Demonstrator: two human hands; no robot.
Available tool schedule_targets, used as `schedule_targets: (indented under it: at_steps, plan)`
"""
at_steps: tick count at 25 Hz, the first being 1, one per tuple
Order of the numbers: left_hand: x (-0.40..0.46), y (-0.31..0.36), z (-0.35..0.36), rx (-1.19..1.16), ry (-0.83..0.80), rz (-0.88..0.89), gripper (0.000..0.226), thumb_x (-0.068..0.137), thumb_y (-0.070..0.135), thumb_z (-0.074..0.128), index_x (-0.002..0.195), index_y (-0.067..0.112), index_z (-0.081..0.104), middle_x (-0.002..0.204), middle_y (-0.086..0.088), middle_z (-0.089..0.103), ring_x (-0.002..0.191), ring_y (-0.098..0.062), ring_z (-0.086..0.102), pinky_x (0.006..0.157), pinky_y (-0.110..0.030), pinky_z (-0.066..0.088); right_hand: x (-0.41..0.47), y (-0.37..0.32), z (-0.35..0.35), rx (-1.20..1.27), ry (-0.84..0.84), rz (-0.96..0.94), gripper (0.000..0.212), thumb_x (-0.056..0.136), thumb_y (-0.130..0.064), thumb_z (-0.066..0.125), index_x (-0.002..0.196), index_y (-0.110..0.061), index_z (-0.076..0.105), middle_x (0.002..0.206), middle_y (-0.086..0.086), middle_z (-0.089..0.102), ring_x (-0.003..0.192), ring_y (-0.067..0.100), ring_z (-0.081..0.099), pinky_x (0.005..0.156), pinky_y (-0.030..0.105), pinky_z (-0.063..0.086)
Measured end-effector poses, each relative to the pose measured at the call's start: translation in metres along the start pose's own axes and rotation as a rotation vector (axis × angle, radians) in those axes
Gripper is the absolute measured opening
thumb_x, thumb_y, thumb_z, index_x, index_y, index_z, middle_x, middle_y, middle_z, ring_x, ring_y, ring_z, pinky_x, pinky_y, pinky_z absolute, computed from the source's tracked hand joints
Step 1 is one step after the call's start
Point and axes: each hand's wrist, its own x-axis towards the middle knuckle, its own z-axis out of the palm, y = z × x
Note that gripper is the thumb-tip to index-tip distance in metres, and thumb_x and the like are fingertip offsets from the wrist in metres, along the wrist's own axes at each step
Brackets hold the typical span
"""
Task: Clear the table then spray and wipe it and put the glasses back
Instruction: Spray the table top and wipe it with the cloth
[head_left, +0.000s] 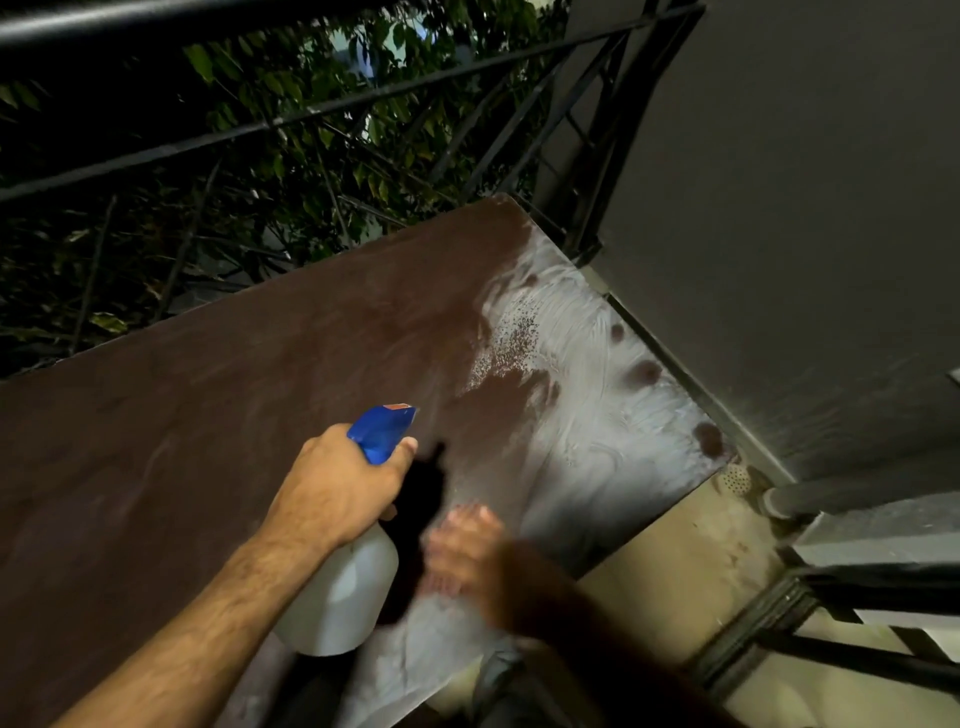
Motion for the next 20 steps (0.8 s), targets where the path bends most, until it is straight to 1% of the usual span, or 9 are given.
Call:
schedule_targets:
  at_steps: [1, 2, 4, 6, 8, 12, 15, 18, 20]
  plan:
    - [-0.002, -0.003, 0.0, 0.009, -0.002, 0.004, 0.043, 0.092, 0.047, 0.061, 0.078, 0.008, 0.074, 0.054, -0.001, 0.073, 0.066, -0.01, 0.069, 0.056, -0.021, 0.045, 0.002, 0.03, -0.005, -0.036, 0.058, 0.106, 0.052, 0.079, -0.035, 0.063, 0.128, -0.029, 0.047, 0.128, 0.003, 0.055, 0.12, 0.033, 0.051, 0.095, 0.06, 0.045]
    - [-0.003, -0.005, -0.001, 0.013, -0.003, 0.004, 0.043, 0.092, 0.047, 0.061, 0.079, 0.008, 0.073, 0.054, 0.0, 0.073, 0.066, -0.011, 0.07, 0.057, -0.021, 0.046, 0.004, 0.058, -0.017, -0.021, 0.086, 0.257, 0.051, 0.082, -0.032, 0.055, 0.133, -0.027, 0.047, 0.131, 0.006, 0.056, 0.12, 0.035, 0.052, 0.095, 0.062, 0.044]
    - [-0.005, -0.01, -0.001, 0.025, -0.017, 0.002, 0.042, 0.092, 0.048, 0.06, 0.08, 0.01, 0.073, 0.054, 0.001, 0.074, 0.066, -0.011, 0.071, 0.059, -0.022, 0.047, 0.0, 0.093, -0.039, 0.071, 0.138, 0.584, 0.056, 0.089, -0.018, 0.042, 0.145, -0.026, 0.043, 0.149, 0.008, 0.043, 0.14, 0.033, 0.033, 0.114, 0.06, 0.021]
    - [-0.007, -0.014, 0.003, 0.044, -0.041, 0.017, 0.04, 0.093, 0.049, 0.06, 0.082, 0.012, 0.072, 0.055, 0.002, 0.074, 0.063, -0.009, 0.072, 0.059, -0.024, 0.049, -0.003, 0.098, -0.038, 0.151, 0.211, 0.816, 0.061, 0.09, -0.013, 0.043, 0.15, -0.026, 0.036, 0.158, 0.002, 0.028, 0.148, 0.026, 0.014, 0.121, 0.044, -0.003]
    - [-0.009, -0.015, 0.005, 0.05, -0.06, 0.033, 0.041, 0.092, 0.05, 0.06, 0.08, 0.013, 0.071, 0.055, 0.002, 0.075, 0.062, -0.009, 0.072, 0.06, -0.025, 0.05, 0.003, 0.075, -0.023, 0.139, 0.287, 0.894, 0.062, 0.087, -0.021, 0.039, 0.148, -0.024, 0.039, 0.157, 0.003, 0.03, 0.147, 0.028, 0.018, 0.119, 0.042, -0.005]
    - [-0.005, -0.014, 0.009, 0.015, -0.065, 0.043, 0.043, 0.091, 0.052, 0.06, 0.082, 0.012, 0.072, 0.056, 0.002, 0.075, 0.068, -0.012, 0.072, 0.067, -0.028, 0.052, 0.011, -0.015, 0.005, 0.142, 0.251, 0.659, 0.049, 0.086, -0.031, 0.039, 0.129, -0.02, 0.058, 0.139, 0.01, 0.054, 0.131, 0.037, 0.044, 0.112, 0.05, 0.015]
    - [-0.004, -0.013, 0.009, 0.003, -0.071, 0.062, 0.042, 0.09, 0.052, 0.06, 0.084, 0.013, 0.073, 0.059, 0.001, 0.075, 0.068, -0.013, 0.072, 0.069, -0.03, 0.053, -0.006, -0.079, 0.009, 0.161, 0.136, 0.37, 0.039, 0.086, -0.034, 0.042, 0.115, -0.022, 0.064, 0.137, 0.007, 0.055, 0.135, 0.031, 0.039, 0.115, 0.047, 0.019]
    - [0.001, -0.012, 0.008, 0.027, -0.041, 0.052, 0.045, 0.088, 0.053, 0.062, 0.081, 0.011, 0.075, 0.061, -0.002, 0.075, 0.067, -0.016, 0.071, 0.065, -0.029, 0.052, -0.005, -0.044, 0.013, 0.091, 0.071, 0.149, 0.033, 0.087, -0.026, 0.049, 0.118, -0.02, 0.059, 0.135, 0.009, 0.053, 0.137, 0.032, 0.035, 0.117, 0.051, 0.019]
    - [0.001, -0.01, 0.005, 0.037, -0.034, 0.03, 0.047, 0.087, 0.053, 0.061, 0.077, 0.01, 0.075, 0.059, -0.003, 0.074, 0.067, -0.016, 0.071, 0.063, -0.028, 0.05, 0.014, 0.005, 0.011, 0.022, 0.061, 0.222, 0.039, 0.089, -0.025, 0.047, 0.126, -0.019, 0.058, 0.137, 0.011, 0.053, 0.139, 0.035, 0.034, 0.118, 0.054, 0.01]
